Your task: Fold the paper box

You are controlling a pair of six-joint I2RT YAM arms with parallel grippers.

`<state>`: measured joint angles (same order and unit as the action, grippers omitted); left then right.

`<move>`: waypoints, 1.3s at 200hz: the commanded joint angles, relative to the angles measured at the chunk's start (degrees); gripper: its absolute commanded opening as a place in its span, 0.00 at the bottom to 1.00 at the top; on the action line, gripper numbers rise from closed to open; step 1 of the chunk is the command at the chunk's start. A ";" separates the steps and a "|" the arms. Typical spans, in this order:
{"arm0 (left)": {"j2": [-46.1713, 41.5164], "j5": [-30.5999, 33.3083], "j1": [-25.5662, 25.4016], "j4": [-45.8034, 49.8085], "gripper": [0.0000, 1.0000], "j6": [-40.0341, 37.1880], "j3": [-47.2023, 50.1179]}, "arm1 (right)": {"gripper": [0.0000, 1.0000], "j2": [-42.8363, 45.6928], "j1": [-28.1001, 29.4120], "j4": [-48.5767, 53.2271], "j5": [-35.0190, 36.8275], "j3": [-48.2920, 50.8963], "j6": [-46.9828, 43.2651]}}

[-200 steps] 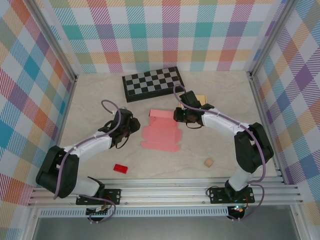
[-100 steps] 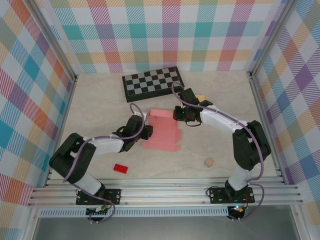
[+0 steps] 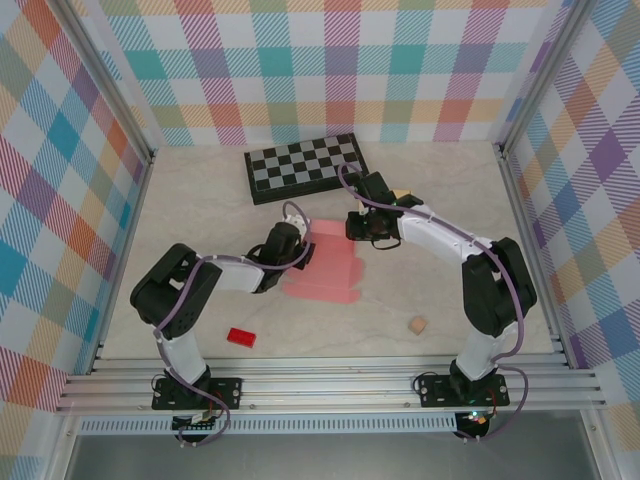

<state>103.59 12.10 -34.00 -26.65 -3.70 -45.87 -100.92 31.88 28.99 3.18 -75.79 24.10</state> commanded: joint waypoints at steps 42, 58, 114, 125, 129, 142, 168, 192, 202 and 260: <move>5.62 0.06 -0.56 -2.99 0.46 -2.55 -2.49 | 0.27 -2.87 -0.23 2.21 -3.15 -1.38 -3.47; 5.70 -0.01 -0.94 -3.29 0.38 -3.06 -2.41 | 0.27 -3.13 -0.37 2.32 -3.27 -1.47 -3.53; 3.94 1.47 -1.25 -3.78 0.06 -2.70 -1.29 | 0.27 -3.25 -0.68 2.16 -3.53 -1.21 -3.37; 4.06 3.30 -1.20 -3.29 0.02 -1.21 -1.68 | 0.27 -3.19 -0.66 2.08 -3.83 -1.12 -3.29; 4.13 4.35 -1.20 -2.61 0.01 -0.05 -2.07 | 0.27 -3.22 -0.68 2.02 -4.01 -1.05 -3.20; 4.70 7.91 -1.18 1.64 0.00 5.81 -4.25 | 0.26 -3.10 -0.67 1.50 -4.77 -0.66 -2.35; 7.04 14.55 -1.43 11.21 0.00 17.81 -8.97 | 0.23 -2.32 -0.54 -1.55 -6.81 1.94 1.34; 9.62 19.74 -2.07 16.06 0.00 21.65 -11.72 | 0.22 -1.98 -0.42 -3.16 -6.59 3.82 4.20; 10.88 21.43 -2.42 18.63 0.00 22.31 -13.01 | 0.22 -1.84 -0.40 -3.43 -6.60 4.20 5.00; 14.85 25.31 -3.62 22.98 0.01 22.59 -16.12 | 0.22 -3.38 -0.12 -4.54 -7.31 4.08 6.57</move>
<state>114.54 32.93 -37.54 -10.79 17.45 -60.93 -101.91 31.07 20.23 -1.96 -73.47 29.21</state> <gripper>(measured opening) 0.089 0.222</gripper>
